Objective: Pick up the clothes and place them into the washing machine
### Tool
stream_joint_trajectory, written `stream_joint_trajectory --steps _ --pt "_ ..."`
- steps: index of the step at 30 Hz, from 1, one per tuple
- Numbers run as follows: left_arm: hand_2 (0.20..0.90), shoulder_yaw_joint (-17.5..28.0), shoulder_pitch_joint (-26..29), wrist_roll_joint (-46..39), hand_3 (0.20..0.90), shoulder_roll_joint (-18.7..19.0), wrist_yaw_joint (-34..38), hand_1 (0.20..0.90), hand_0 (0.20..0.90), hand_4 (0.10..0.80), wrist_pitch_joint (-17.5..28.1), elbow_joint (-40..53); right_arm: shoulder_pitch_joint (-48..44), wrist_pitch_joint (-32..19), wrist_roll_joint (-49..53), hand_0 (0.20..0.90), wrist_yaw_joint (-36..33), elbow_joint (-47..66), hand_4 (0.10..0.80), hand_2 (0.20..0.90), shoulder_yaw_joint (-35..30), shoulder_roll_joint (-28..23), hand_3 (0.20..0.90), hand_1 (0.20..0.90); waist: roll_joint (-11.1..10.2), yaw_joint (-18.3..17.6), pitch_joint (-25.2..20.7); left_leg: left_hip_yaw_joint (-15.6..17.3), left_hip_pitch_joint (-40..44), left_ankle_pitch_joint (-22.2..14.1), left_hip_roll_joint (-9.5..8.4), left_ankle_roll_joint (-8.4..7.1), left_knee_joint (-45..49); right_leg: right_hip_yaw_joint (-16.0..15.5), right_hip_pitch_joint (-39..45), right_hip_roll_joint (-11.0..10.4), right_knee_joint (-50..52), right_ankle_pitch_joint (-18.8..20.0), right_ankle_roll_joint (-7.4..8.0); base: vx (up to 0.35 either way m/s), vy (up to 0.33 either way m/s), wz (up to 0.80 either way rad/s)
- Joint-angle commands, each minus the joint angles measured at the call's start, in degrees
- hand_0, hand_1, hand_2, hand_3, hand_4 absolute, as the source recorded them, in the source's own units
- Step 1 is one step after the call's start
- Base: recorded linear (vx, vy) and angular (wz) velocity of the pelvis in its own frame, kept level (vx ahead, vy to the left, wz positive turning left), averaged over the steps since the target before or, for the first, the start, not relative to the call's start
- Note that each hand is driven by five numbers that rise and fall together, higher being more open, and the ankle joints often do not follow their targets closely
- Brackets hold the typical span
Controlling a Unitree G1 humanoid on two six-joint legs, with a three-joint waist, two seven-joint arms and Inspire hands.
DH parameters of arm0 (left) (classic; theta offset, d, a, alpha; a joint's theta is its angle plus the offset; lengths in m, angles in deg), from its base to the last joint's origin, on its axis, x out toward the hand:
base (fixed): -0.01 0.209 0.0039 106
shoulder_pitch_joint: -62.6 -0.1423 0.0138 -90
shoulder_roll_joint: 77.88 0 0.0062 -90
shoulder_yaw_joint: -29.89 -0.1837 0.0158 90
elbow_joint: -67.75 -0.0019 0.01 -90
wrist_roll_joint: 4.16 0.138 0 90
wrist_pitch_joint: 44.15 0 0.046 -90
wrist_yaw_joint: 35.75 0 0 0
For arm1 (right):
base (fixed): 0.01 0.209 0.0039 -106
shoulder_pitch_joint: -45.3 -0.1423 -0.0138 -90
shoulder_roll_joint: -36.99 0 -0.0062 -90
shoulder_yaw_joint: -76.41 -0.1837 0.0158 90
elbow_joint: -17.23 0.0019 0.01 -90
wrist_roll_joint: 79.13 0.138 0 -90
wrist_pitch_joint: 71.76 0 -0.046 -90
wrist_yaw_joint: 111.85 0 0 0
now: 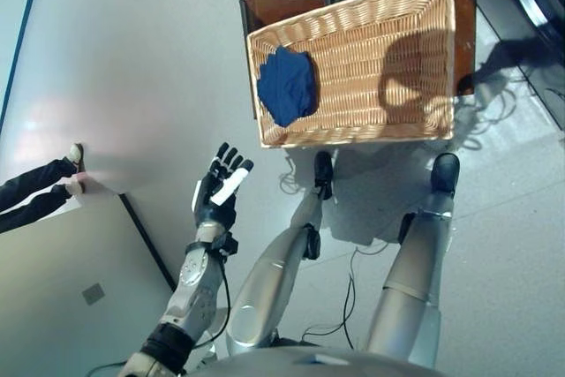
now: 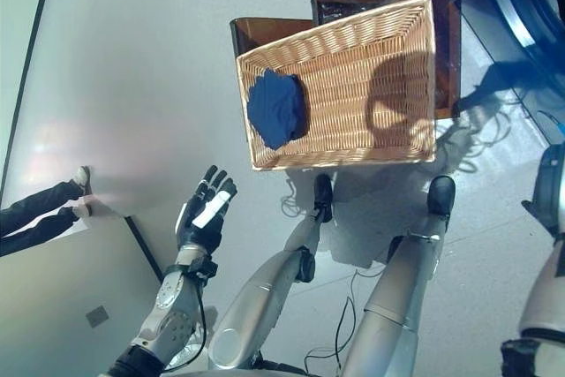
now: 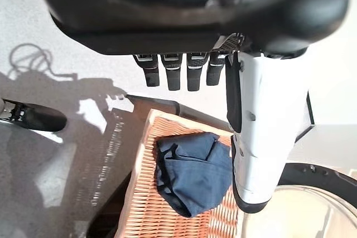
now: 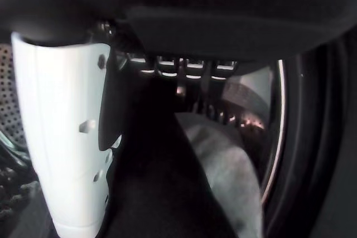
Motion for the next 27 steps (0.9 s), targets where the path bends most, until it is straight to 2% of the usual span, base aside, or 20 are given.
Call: stream_joint_trajectory --steps 1,4,7,10,12,16,27 --pt "0.9 3.83 1.5 1.58 0.9 0.64 0.82 0.9 0.9 0.8 5.82 2.02 -1.7 -7.18 -1.29 0.9 -6.61 8.13 0.8 0.9 8.48 -8.04 0.9 0.9 6.54 -0.73 2.07 0.33 -2.89 -1.48 5.74 -7.46 -0.72 -0.47 3.08 4.09 -4.58 -2.94 -3.93 -0.062 0.04 -0.02" --pt "0.9 3.7 0.93 1.13 0.9 0.75 0.46 0.9 0.9 0.8 6.5 1.88 -0.17 -11.5 2.24 0.9 -5.78 11.58 0.8 0.9 6.22 -7.0 0.9 0.9 6.61 -0.23 2.27 0.17 -3.68 -1.19 5.67 -7.38 -0.72 -0.53 2.63 3.92 -4.99 -2.59 -3.73 -0.065 0.034 -0.05" --pt "0.9 3.72 0.59 0.9 0.9 0.86 0.17 0.9 0.9 0.8 6.58 1.66 0.87 -12.14 1.34 0.9 -6.66 12.81 0.8 0.9 5.92 -6.95 0.9 0.9 6.84 0.26 2.23 0.11 -4.19 -0.95 5.55 -7.37 -0.72 -0.4 2.09 3.74 -5.02 -2.38 -3.57 -0.038 0.023 -0.09" --pt "0.9 3.67 0.1 1.09 0.9 1.14 0.05 0.9 0.9 0.8 7.1 1.35 1.15 -11.59 -2.52 0.9 -10.98 15.06 0.8 0.9 6.13 -7.7 0.9 0.9 7.4 1.54 1.92 0.02 -5.13 -0.43 5.13 -7.24 -0.72 -0.2 1.1 3.42 -4.66 -2.18 -3.31 -0.068 0.049 -0.04" --pt "0.9 3.83 0.08 1.24 0.9 1.45 -0.23 0.9 0.9 0.8 7.19 1.25 0.98 -9.69 -6.38 0.9 -10.29 14.6 0.8 0.9 8.45 -8.49 0.9 0.9 7.48 1.84 1.61 -0.22 -5.36 -0.42 4.56 -7.16 -0.72 -0.3 0.96 2.85 -4.28 -2.7 -3.12 -0.032 0.035 0.02" --pt "0.9 3.72 -0.09 1.33 0.9 1.48 -0.69 0.9 0.9 0.8 7.41 1.78 -0.2 -9.36 -8.32 0.9 -10.22 15.27 0.8 0.9 10.8 -9.21 0.9 0.9 7.61 3.19 1.08 -0.27 -6.56 0.19 4.63 -7.22 -0.72 0.01 -0.03 3.03 -4.73 -1.74 -3.01 -0.034 0.028 0.05" --pt "0.9 3.77 -0.2 0.73 0.9 1.25 -1.21 0.9 0.9 0.8 7.65 2.02 1.22 -9.85 -10.43 0.9 -9.36 15.35 0.8 0.9 11.46 -7.56 0.9 0.9 6.99 4.15 0.39 -0.77 -7.06 0.71 4.17 -7.12 -0.72 -0.48 1.23 2.16 -6.35 -0.97 -2.91 0.0 0.023 0.03"
